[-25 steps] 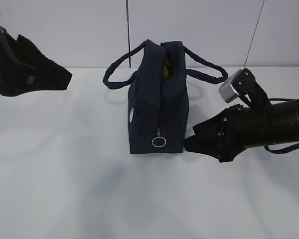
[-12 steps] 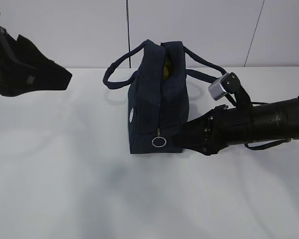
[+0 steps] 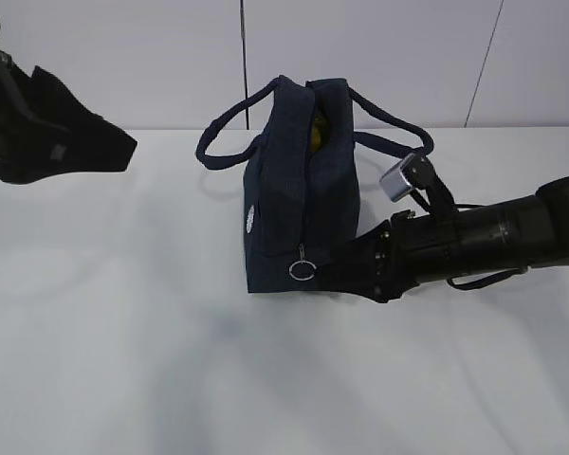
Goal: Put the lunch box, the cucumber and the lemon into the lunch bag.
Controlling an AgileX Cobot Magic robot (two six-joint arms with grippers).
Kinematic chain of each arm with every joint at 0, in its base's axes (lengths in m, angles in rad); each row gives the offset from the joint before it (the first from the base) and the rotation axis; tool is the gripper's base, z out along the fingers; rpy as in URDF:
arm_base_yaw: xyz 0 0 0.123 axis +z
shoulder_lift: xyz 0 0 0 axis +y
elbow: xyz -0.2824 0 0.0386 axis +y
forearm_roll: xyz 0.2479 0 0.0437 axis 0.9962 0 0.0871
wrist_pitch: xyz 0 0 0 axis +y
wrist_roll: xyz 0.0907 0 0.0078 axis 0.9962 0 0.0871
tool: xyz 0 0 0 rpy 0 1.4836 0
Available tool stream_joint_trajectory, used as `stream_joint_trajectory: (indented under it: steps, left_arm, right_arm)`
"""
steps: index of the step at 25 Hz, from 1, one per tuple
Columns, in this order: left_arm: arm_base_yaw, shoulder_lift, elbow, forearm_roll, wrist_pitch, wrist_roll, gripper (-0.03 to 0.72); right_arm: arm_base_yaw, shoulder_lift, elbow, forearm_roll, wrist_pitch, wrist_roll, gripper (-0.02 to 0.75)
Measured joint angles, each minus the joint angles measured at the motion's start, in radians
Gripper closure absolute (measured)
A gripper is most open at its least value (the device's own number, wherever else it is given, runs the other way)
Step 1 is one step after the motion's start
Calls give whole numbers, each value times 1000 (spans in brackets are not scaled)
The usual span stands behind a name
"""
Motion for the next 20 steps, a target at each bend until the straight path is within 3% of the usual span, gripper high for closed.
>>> stream_joint_trajectory:
  steps: [10,20]
  left_arm:
    - [0,0,0,-6,0,0,386]
    - [0,0,0,-8,0,0,386]
  right_arm:
    - [54,46,-40,-12,-56,-65,316]
    - [55,93,-45,66,-33,-130,316]
